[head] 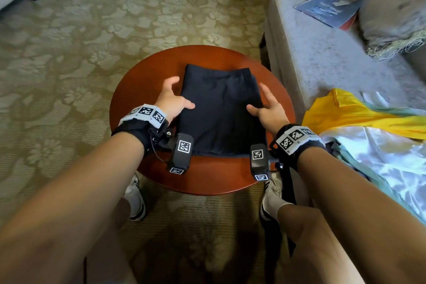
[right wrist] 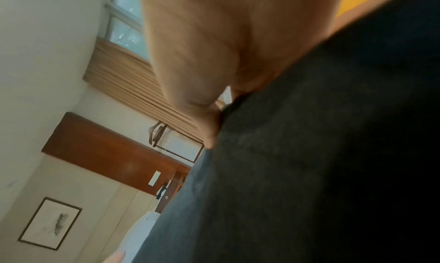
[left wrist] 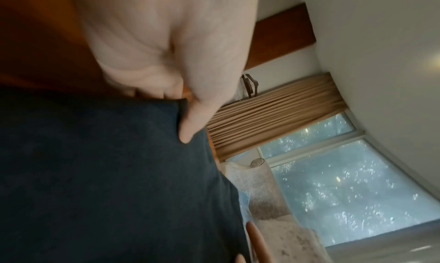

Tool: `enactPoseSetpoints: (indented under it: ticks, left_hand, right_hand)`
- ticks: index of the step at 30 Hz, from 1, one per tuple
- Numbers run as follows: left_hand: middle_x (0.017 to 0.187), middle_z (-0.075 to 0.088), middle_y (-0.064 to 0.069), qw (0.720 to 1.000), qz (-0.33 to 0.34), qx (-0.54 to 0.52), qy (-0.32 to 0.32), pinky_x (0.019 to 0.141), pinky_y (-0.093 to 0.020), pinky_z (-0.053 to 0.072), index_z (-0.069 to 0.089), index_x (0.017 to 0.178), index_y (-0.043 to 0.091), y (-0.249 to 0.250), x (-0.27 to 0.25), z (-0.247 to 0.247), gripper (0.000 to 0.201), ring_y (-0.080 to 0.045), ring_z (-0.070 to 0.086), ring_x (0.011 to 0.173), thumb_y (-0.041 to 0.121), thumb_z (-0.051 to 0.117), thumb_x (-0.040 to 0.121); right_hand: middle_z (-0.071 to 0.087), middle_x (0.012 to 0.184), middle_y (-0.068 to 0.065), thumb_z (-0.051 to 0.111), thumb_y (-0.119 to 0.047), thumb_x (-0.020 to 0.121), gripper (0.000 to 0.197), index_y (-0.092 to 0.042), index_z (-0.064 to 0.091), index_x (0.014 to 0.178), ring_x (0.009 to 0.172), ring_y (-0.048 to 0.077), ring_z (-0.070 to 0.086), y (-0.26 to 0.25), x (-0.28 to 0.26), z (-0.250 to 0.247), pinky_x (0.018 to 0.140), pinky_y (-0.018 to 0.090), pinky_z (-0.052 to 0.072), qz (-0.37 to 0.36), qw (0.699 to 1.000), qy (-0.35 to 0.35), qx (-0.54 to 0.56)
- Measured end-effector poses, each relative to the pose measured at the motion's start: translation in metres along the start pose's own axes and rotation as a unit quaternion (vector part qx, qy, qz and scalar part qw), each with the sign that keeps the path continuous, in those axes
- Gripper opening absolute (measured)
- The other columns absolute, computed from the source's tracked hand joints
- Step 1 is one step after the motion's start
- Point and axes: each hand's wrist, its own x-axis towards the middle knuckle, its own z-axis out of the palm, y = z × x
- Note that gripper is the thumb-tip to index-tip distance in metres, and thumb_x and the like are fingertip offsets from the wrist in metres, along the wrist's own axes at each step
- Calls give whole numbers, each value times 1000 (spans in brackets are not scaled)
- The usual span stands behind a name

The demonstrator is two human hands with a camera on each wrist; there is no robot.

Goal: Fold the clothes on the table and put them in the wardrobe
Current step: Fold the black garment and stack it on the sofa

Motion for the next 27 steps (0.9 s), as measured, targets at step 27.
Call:
enactPoseSetpoints:
  ticks: [27]
  left_hand:
    - [96, 69, 3, 924, 243, 288, 63, 84, -29, 43, 74, 83, 19, 42, -58, -39, 10, -21, 59, 100, 29, 77, 81]
  right_hand:
    - [69, 97, -9, 87, -25, 71, 32, -32, 71, 98, 97, 9, 62, -47, -33, -29, 91, 24, 48, -129, 977, 40, -162]
